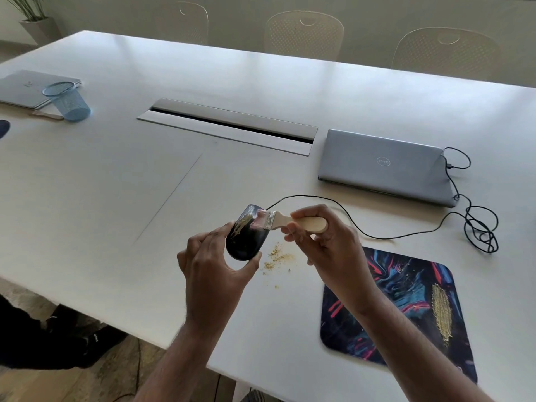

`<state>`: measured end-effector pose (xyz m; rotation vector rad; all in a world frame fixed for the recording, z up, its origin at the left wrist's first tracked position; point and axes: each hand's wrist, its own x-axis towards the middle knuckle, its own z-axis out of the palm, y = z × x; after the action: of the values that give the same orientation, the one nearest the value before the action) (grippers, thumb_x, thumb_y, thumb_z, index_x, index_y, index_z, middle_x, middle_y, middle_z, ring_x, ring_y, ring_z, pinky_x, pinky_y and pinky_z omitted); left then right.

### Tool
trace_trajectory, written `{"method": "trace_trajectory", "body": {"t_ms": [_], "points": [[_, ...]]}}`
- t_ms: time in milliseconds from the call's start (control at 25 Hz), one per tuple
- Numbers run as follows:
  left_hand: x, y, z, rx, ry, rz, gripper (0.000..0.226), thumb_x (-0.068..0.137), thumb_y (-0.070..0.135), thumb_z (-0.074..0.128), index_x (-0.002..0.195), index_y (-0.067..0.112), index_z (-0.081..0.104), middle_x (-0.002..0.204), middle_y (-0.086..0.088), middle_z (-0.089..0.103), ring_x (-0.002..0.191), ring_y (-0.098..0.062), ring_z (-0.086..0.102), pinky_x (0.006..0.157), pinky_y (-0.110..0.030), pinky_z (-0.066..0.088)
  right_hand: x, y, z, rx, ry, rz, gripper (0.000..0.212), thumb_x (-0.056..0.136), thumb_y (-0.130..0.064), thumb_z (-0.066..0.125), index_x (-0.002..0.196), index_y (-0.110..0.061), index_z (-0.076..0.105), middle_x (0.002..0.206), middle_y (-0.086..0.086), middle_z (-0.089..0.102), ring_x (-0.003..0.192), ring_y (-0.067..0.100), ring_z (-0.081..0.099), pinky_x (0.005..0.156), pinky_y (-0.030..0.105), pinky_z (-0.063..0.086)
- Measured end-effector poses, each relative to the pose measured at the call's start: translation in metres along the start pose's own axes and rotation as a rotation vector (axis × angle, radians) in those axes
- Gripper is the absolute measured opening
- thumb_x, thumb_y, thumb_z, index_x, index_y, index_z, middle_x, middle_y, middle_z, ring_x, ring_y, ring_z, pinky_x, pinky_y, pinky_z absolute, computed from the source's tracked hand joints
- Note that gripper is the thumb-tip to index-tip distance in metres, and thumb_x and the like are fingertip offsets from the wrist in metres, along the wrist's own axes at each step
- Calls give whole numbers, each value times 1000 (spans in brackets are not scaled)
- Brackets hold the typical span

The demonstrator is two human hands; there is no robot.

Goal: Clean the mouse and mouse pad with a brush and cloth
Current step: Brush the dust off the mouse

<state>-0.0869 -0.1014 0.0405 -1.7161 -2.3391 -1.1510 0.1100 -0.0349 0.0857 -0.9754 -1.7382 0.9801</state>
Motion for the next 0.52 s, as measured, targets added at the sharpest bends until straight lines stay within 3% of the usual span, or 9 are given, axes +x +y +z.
{"method": "trace_trajectory", "body": {"t_ms": [80, 160, 280, 440, 520], "points": [[0, 0, 0, -2, 3, 1, 74, 66, 44, 93, 129, 16, 66, 117, 5, 72, 112, -19, 55, 92, -29, 28, -2, 1, 1, -47, -39, -18, 17, 101, -46, 65, 109, -32, 61, 95, -10, 80, 74, 28, 77, 52, 43, 57], [0, 1, 0, 0, 9, 2, 73, 66, 44, 93, 128, 16, 67, 116, 6, 72, 112, -19, 55, 91, -29, 28, -3, 1, 1, -53, -61, -25, 18, 101, -48, 64, 109, -32, 61, 95, -8, 80, 73, 31, 77, 52, 47, 57], [1, 1, -1, -3, 9, 4, 74, 66, 43, 93, 129, 17, 66, 116, 6, 71, 112, -19, 55, 92, -30, 29, -2, 1, 2, -37, 11, 2, 18, 102, -39, 66, 110, -23, 63, 93, -9, 80, 76, 20, 78, 54, 45, 59], [1, 1, -1, 7, 5, 9, 74, 66, 44, 93, 129, 16, 66, 115, 5, 71, 112, -19, 55, 91, -31, 30, -1, 1, 1, -53, 6, -21, 21, 102, -45, 65, 105, -24, 64, 90, -4, 78, 70, 31, 76, 49, 46, 56], [1, 0, -1, 6, 5, 11, 74, 66, 44, 93, 129, 16, 66, 115, 5, 71, 112, -20, 55, 91, -31, 30, -1, 0, 0, -33, 14, -3, 18, 102, -40, 66, 106, -22, 64, 90, -7, 79, 73, 23, 78, 50, 38, 57]]}}
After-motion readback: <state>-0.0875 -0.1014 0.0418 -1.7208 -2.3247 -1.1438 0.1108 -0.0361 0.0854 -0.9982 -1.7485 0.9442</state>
